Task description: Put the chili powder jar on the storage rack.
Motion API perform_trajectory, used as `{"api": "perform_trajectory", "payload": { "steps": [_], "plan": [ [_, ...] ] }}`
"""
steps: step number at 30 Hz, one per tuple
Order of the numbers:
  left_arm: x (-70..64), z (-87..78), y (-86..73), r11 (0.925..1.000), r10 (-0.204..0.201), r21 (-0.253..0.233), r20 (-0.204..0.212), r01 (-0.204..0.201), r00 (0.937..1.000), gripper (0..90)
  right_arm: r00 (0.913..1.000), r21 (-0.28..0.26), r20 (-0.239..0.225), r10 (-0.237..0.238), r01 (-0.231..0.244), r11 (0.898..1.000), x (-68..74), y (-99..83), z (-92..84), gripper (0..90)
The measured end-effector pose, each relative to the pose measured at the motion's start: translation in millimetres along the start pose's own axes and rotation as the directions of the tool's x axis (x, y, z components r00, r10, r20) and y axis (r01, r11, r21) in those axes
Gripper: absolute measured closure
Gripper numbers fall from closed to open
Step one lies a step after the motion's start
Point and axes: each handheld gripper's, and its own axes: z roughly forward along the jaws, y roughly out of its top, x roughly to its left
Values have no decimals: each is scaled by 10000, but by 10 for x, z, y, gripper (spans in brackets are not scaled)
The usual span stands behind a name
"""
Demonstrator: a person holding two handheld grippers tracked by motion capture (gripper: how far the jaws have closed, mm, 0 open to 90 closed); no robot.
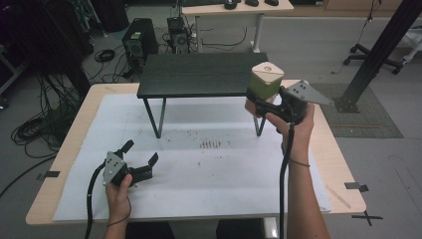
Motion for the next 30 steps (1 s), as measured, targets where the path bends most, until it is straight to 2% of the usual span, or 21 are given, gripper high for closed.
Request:
{"api": "perform_trajectory", "payload": {
  "steps": [19,30],
  "plan": [
    [0,-1,1,10000,5,14,5,-5,10000,5,9999,114,140,-26,24,9999,-140,245,296,299],
    [-1,-1,0,10000,-6,3,5,6,10000,6,9996,324,283,31,-40,9995,-271,284,516,299]
  ]
}}
